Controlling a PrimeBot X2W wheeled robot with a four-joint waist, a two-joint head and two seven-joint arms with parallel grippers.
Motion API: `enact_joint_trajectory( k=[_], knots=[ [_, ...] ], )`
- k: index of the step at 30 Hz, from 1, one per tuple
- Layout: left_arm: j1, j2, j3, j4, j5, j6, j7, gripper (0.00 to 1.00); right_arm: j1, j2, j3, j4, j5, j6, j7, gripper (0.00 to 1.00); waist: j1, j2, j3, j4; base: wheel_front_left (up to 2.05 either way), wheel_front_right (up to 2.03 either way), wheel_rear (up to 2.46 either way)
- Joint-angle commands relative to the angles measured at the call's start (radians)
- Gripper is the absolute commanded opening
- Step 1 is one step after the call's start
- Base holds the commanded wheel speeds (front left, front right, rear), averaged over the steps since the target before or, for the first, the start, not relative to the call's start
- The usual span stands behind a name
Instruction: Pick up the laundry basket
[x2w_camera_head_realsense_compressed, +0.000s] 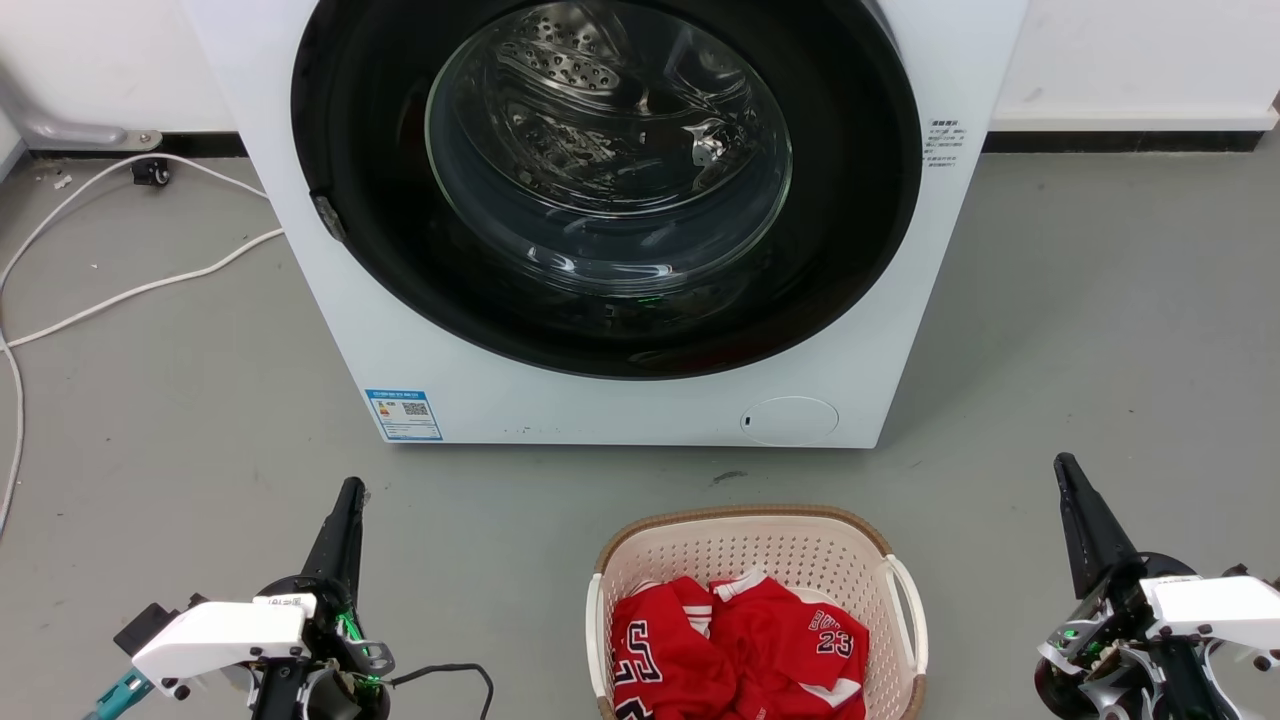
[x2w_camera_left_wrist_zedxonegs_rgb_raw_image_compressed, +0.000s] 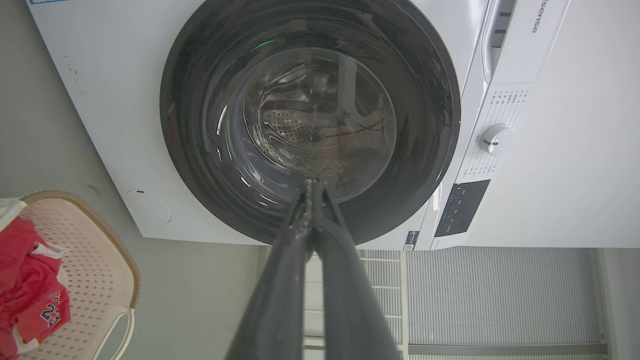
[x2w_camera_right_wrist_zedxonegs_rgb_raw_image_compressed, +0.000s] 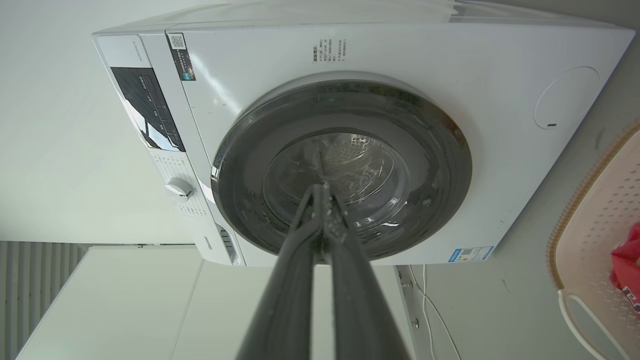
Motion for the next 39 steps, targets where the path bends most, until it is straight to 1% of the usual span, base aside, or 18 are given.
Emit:
enact_joint_trajectory(
  k=[1, 24, 25, 28, 32, 38, 39],
  knots=[
    [-0.007, -0.001, 0.003, -0.004, 0.000, -0.005, 0.003, 0.00, -0.010, -0.002, -0.001, -0.004, 0.004, 0.000, 0.002, 0.00, 0.0000, 0.0000, 0.000, 0.000, 0.00, 0.00, 0.00],
    [-0.007, -0.001, 0.003, -0.004, 0.000, -0.005, 0.002, 0.00, -0.010, -0.002, -0.001, -0.004, 0.004, 0.000, 0.001, 0.00, 0.0000, 0.0000, 0.000, 0.000, 0.00, 0.00, 0.00],
    [0.000, 0.000, 0.000, 0.000, 0.000, 0.000, 0.000, 1.00, 0.000, 0.000, 0.000, 0.000, 0.000, 0.000, 0.000, 1.00, 0.0000, 0.0000, 0.000, 0.000, 0.00, 0.00, 0.00],
    [0.017, -0.002, -0.004, 0.020, 0.000, 0.001, -0.004, 1.00, 0.017, 0.002, 0.002, 0.022, -0.001, 0.000, -0.002, 1.00, 0.0000, 0.0000, 0.000, 0.000, 0.00, 0.00, 0.00],
    [0.020, -0.002, 0.000, 0.009, 0.024, 0.001, -0.025, 1.00, 0.020, 0.002, 0.004, 0.020, -0.019, 0.000, -0.023, 1.00, 0.0000, 0.0000, 0.001, 0.000, 0.00, 0.00, 0.00],
    [0.019, -0.002, 0.012, -0.013, 0.128, 0.001, -0.054, 1.00, 0.022, 0.001, -0.004, -0.002, -0.143, 0.000, -0.053, 1.00, 0.0000, 0.0000, 0.003, -0.001, 0.00, 0.00, 0.00],
    [0.019, -0.002, 0.012, -0.013, 0.128, 0.001, -0.054, 1.00, 0.022, 0.001, -0.004, -0.002, -0.143, 0.000, -0.053, 1.00, 0.0000, 0.0000, 0.003, -0.001, 0.00, 0.00, 0.00]
  ],
)
